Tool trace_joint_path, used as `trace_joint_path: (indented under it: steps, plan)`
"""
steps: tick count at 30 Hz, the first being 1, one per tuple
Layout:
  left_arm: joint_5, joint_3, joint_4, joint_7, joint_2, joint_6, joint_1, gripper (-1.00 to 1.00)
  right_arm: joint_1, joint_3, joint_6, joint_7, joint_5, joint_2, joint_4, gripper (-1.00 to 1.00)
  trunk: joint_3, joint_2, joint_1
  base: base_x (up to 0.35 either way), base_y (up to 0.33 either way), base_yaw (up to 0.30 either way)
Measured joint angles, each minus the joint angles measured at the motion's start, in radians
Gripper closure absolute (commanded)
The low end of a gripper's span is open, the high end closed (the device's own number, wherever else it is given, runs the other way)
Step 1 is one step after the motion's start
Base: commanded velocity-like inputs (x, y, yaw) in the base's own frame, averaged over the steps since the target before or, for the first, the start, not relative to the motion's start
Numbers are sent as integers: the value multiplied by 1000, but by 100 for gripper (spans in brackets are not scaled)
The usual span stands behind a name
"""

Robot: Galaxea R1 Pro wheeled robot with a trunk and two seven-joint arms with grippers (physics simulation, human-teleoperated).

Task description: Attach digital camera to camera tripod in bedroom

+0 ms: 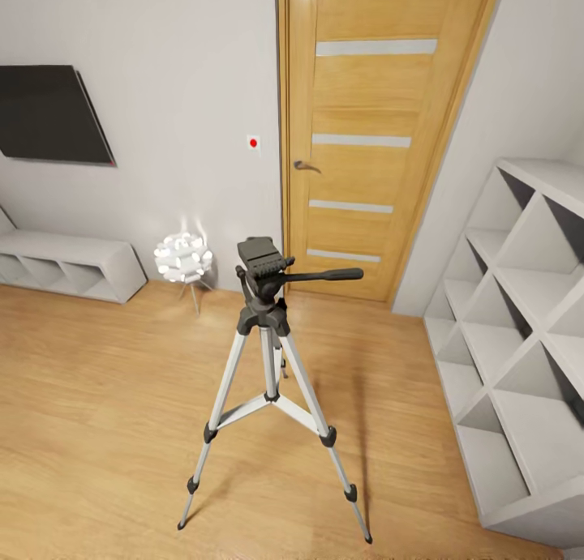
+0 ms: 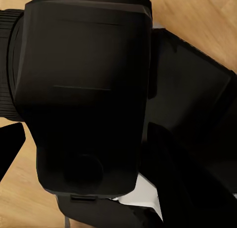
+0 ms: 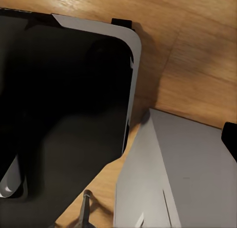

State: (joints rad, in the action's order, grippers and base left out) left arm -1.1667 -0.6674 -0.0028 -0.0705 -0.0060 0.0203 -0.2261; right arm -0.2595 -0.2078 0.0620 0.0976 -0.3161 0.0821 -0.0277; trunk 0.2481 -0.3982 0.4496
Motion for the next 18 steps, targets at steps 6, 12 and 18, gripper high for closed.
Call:
trace_joint_path:
  steps: [6,12,18]
  plan:
    - [0,0,0,0,0,0,0,100,0,0,0,0,0,0,0,-100,10,0,0,0,0,0]
    - [0,0,0,0,0,0,0,100,0,0,0,0,0,0,0,-100,19,0,0,0,0,0]
    - [0,0,0,1,0,0,0,100,0,0,0,0,0,0,0,-100,29,0,0,0,0,0]
